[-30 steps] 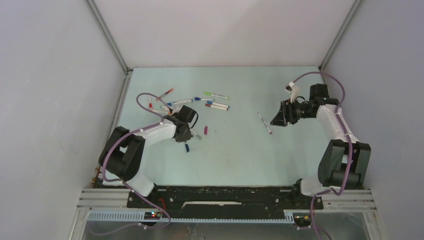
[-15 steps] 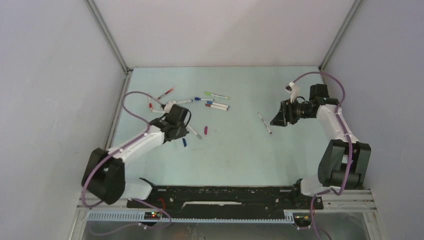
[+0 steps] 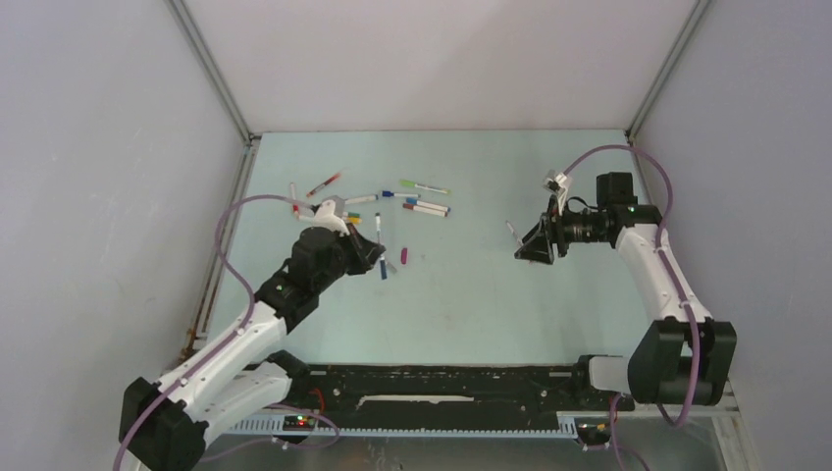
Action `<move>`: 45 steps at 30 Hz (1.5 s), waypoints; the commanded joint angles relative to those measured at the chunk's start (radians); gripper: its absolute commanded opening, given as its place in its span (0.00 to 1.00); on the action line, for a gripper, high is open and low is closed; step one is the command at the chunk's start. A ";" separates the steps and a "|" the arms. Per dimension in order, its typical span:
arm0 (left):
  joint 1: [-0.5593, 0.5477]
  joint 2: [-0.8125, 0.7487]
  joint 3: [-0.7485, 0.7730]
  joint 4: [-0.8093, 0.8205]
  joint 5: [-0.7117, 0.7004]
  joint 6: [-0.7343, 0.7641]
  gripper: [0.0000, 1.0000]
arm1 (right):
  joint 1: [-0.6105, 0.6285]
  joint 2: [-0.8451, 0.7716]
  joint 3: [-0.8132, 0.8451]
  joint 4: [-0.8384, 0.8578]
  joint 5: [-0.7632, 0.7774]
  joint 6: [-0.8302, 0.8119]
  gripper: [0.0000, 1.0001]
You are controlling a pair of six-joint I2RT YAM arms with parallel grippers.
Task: Open the pen caps
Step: Pick up the pen from the center of the board.
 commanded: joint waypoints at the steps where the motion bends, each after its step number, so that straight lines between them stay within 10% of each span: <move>1: -0.088 -0.022 -0.018 0.293 0.142 0.052 0.00 | 0.021 -0.072 -0.038 0.000 -0.153 -0.087 0.62; 10: -0.322 0.197 0.089 0.519 0.101 0.106 0.00 | 0.095 -0.057 -0.057 0.058 -0.317 0.020 0.65; 21: -0.422 0.427 0.236 0.597 0.031 0.096 0.00 | 0.179 -0.090 -0.319 1.019 -0.248 1.037 0.75; 39: -0.494 0.525 0.306 0.618 0.007 0.074 0.00 | 0.164 -0.090 -0.344 1.197 -0.196 1.243 0.69; 45: -0.502 0.539 0.318 0.617 0.000 0.071 0.00 | 0.172 -0.082 -0.346 1.206 -0.204 1.247 0.36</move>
